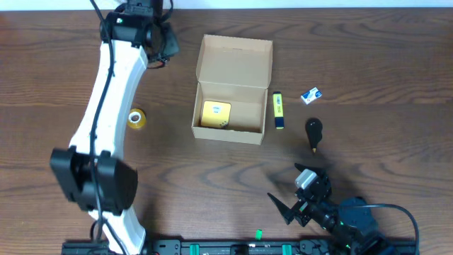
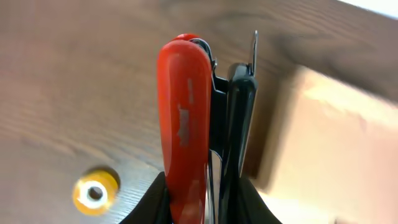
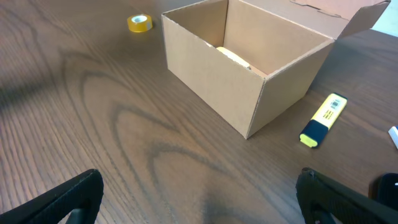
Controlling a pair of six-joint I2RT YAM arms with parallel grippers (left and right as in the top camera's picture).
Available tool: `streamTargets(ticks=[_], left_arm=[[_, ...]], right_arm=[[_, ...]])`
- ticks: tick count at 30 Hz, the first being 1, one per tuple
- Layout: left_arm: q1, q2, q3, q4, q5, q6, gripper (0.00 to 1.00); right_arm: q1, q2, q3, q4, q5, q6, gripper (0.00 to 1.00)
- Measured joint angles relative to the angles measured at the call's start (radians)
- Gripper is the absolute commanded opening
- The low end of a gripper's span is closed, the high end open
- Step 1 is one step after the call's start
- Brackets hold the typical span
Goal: Pack container
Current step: 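Carry the stapler with the left gripper into the box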
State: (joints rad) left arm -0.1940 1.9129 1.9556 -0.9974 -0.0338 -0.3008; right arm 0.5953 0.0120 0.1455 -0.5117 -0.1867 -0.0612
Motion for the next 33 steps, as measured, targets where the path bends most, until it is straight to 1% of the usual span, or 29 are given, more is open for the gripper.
streamTargets(ticks=[2, 5, 6, 11, 15, 21, 25, 28, 33], left_arm=[[-0.029, -0.034, 0.0, -0.006, 0.015, 0.137, 0.06], [-0.093, -0.078, 0.0, -0.065, 0.063, 0.409, 0.06], [-0.111, -0.084, 0.0, -0.085, 0.072, 0.48, 0.06], [-0.187, -0.087, 0.0, -0.154, 0.124, 0.812, 0.06], [-0.206, -0.085, 0.0, -0.19, 0.224, 1.045, 0.06], [-0.206, -0.043, 0.0, -0.196, 0.29, 1.271, 0.06], [-0.208, 0.054, 0.0, -0.196, 0.297, 1.391, 0.06], [-0.208, 0.132, 0.0, -0.19, 0.296, 1.444, 0.06], [-0.21, 0.209, 0.0, -0.177, 0.29, 1.481, 0.06]], right_arm=[[0.0, 0.0, 0.0, 0.0, 0.0, 0.0, 0.99], [0.0, 0.0, 0.0, 0.0, 0.0, 0.0, 0.99], [0.0, 0.0, 0.0, 0.0, 0.0, 0.0, 0.99], [0.0, 0.0, 0.0, 0.0, 0.0, 0.0, 0.99], [0.0, 0.0, 0.0, 0.0, 0.0, 0.0, 0.99], [0.0, 0.0, 0.0, 0.0, 0.0, 0.0, 0.99], [0.0, 0.0, 0.0, 0.0, 0.0, 0.0, 0.99], [0.0, 0.0, 0.0, 0.0, 0.0, 0.0, 0.99], [0.0, 0.0, 0.0, 0.0, 0.0, 0.0, 0.99]])
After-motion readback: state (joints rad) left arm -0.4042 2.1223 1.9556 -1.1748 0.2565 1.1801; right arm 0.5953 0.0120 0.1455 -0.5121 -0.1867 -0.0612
